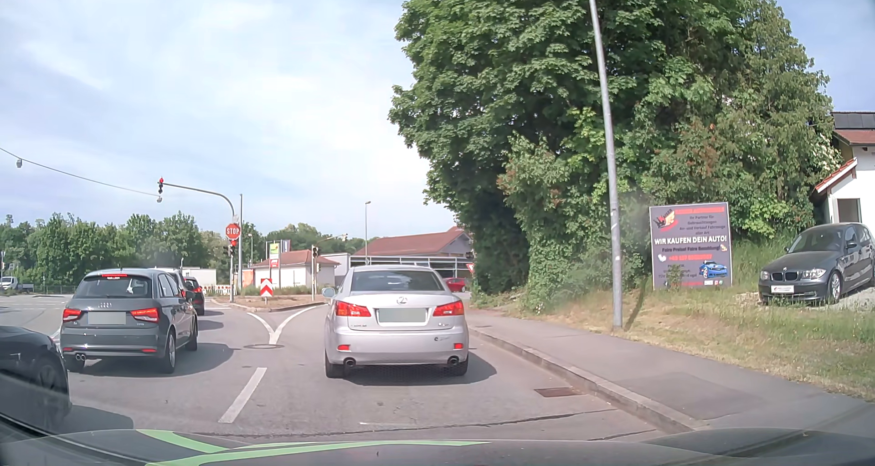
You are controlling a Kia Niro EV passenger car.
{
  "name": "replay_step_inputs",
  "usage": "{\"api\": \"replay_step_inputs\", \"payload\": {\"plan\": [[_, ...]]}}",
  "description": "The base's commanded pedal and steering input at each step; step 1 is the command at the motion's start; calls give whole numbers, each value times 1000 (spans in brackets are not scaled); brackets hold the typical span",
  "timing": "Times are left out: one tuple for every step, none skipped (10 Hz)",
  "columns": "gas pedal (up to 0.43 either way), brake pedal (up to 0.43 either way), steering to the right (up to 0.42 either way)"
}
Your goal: Follow the waypoints while adhering to traffic rules and regulations
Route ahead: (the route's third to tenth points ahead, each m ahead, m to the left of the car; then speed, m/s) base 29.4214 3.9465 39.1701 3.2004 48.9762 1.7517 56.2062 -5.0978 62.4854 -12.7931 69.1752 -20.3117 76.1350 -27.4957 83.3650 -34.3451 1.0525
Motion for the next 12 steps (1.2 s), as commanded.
{"api": "replay_step_inputs", "payload": {"plan": [[209, 0, -117], [209, 0, -116], [209, 0, -114], [209, 0, -111], [220, 0, -108], [220, 0, -106], [228, 0, -105], [228, 0, -103], [228, 0, -101], [228, 0, -98], [228, 0, -96], [228, 0, -90]]}}
